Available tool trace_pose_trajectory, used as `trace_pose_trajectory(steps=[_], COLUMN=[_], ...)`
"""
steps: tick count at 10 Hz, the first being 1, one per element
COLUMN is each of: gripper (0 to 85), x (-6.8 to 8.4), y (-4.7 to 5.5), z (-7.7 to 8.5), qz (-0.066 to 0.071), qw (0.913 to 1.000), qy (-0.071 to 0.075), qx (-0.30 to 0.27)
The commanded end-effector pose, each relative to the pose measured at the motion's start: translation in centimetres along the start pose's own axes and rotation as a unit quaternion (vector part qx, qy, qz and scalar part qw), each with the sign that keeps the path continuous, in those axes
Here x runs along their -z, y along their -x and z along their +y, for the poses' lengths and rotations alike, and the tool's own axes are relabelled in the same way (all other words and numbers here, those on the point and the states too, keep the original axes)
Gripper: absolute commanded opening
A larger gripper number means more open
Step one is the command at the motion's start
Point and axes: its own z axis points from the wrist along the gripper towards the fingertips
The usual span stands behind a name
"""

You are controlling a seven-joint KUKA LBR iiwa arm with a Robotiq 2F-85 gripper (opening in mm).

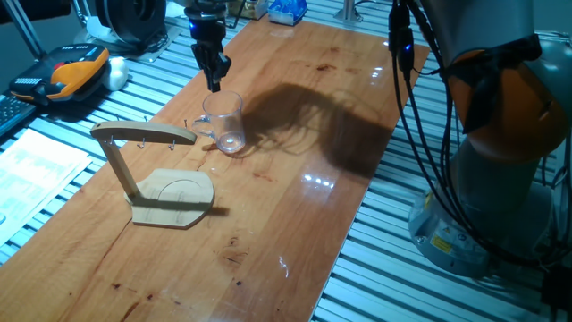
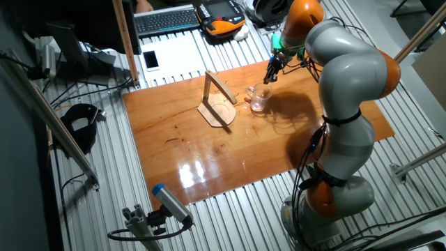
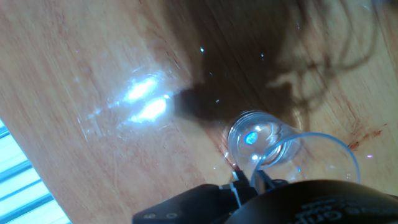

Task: Put the cup on the cup rack

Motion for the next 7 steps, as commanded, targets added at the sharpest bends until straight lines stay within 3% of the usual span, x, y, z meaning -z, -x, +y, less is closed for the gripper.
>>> trace_pose_trajectory(steps=[1, 4, 6, 7], gripper=[34.0, 34.0, 34.0, 34.0], x=[-0.02, -0.37, -0.79, -0.74], y=[0.03, -0.06, -0.51, -0.52], z=[-0.01, -0.02, -0.12, -0.2], qz=[0.001, -0.001, -0.016, -0.018], qw=[1.0, 1.0, 0.9998, 0.9998], qy=[0.002, 0.003, 0.005, 0.005], qx=[0.0, -0.001, -0.009, -0.011])
